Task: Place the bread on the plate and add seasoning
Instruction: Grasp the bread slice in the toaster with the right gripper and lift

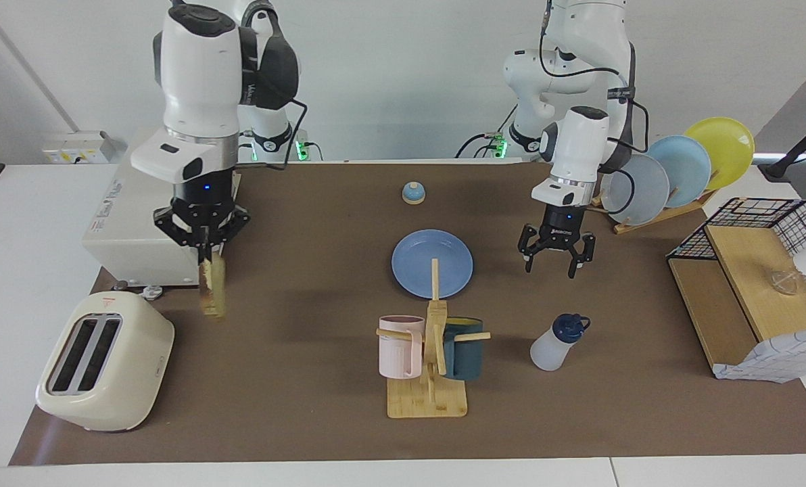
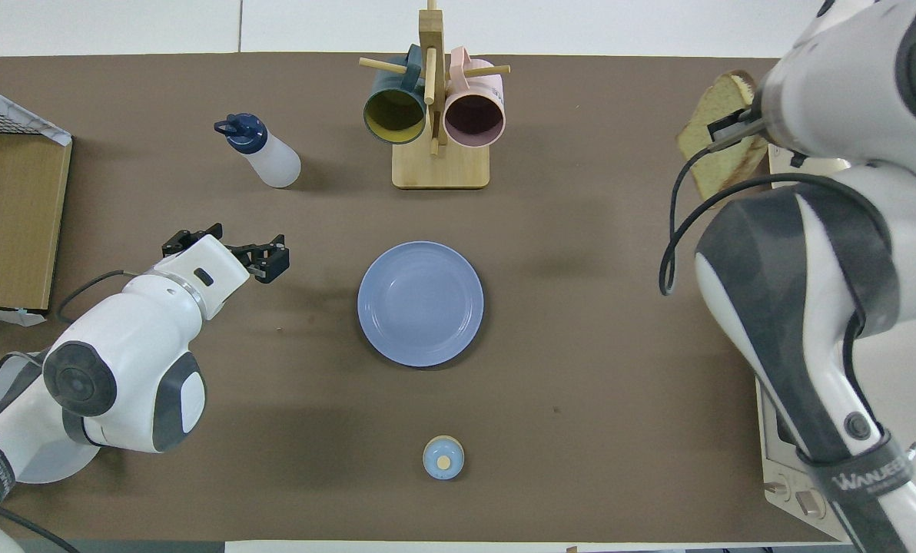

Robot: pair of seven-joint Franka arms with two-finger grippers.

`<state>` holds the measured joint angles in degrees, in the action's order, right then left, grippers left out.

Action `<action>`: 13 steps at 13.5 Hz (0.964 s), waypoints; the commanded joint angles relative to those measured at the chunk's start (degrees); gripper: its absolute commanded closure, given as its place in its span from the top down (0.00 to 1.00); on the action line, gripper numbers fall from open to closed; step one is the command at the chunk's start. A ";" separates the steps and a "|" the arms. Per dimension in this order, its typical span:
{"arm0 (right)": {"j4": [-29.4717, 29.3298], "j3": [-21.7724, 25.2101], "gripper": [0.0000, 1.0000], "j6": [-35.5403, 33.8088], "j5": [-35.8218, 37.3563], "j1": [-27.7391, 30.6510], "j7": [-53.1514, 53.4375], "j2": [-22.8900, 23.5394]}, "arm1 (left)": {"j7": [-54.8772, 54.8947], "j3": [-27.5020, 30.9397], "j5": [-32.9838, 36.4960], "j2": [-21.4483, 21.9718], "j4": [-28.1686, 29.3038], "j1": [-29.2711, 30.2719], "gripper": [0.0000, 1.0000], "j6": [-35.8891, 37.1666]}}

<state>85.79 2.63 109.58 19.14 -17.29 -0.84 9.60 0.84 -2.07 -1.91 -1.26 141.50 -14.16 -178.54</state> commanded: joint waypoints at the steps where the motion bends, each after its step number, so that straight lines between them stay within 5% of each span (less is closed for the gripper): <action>1: 2.71 -0.26 0.00 -0.60 -0.77 -3.34 6.54 -1.69 | -0.40 0.66 -0.20 -3.47 0.62 -1.66 1.00 -6.72; 7: 4.83 -0.26 0.00 0.89 -5.96 -13.18 24.45 -0.90 | -0.58 0.84 -1.52 -8.67 -0.96 -1.66 1.00 -13.41; 13: 9.93 -0.26 0.00 11.26 -8.51 -20.31 38.01 1.55 | -0.49 1.28 -5.21 -14.64 -2.63 -4.64 1.00 -20.00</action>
<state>94.25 2.17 118.28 11.56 -36.26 34.34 10.73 0.33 -1.83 -5.59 -12.87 140.78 -16.87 -195.67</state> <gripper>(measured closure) 0.930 0.000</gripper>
